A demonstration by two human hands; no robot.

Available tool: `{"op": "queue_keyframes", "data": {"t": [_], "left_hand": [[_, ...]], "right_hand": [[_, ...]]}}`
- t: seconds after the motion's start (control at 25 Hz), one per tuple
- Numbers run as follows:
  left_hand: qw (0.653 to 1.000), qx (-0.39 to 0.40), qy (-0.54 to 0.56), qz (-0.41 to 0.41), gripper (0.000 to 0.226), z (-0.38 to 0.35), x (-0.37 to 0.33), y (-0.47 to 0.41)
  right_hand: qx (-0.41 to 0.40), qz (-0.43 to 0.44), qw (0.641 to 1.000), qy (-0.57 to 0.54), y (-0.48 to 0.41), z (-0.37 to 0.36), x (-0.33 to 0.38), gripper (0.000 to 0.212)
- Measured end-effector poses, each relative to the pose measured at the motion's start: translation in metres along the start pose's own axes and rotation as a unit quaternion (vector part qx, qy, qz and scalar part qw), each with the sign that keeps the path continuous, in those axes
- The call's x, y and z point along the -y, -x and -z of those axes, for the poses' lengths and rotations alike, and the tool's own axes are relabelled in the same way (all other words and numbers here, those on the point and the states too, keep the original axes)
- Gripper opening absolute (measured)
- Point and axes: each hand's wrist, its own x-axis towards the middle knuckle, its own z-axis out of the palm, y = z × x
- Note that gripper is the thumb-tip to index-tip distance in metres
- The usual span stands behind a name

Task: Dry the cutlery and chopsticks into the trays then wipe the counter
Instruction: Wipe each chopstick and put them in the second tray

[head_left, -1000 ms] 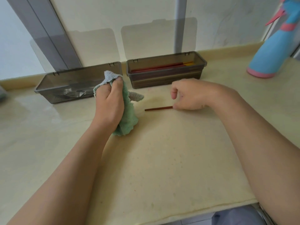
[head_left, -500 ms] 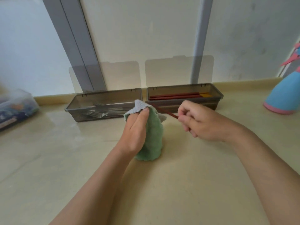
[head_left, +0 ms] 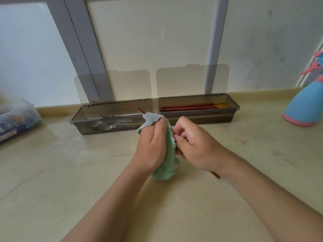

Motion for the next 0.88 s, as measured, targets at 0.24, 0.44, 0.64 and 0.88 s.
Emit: {"op": "queue_keyframes", "data": {"t": [0.24, 0.44, 0.64, 0.88], "left_hand": [[0.958, -0.234, 0.13, 0.103, 0.043, 0.029, -0.001, -0.024], [0.991, -0.123, 0.029, 0.049, 0.046, 0.001, -0.006, -0.004], [0.999, -0.013, -0.021, 0.031, 0.048, 0.004, -0.004, -0.008], [0.956, 0.266, -0.117, 0.033, 0.05, -0.006, -0.004, 0.007]], "right_hand": [[0.073, -0.063, 0.989, 0.115, -0.002, 0.028, -0.001, 0.016], [0.057, 0.0, 0.995, 0.082, -0.002, -0.002, 0.0, 0.023], [0.038, -0.043, 0.998, 0.023, -0.004, 0.01, 0.0, 0.024], [-0.093, -0.097, 0.973, -0.19, -0.01, 0.017, -0.001, 0.021]]}}
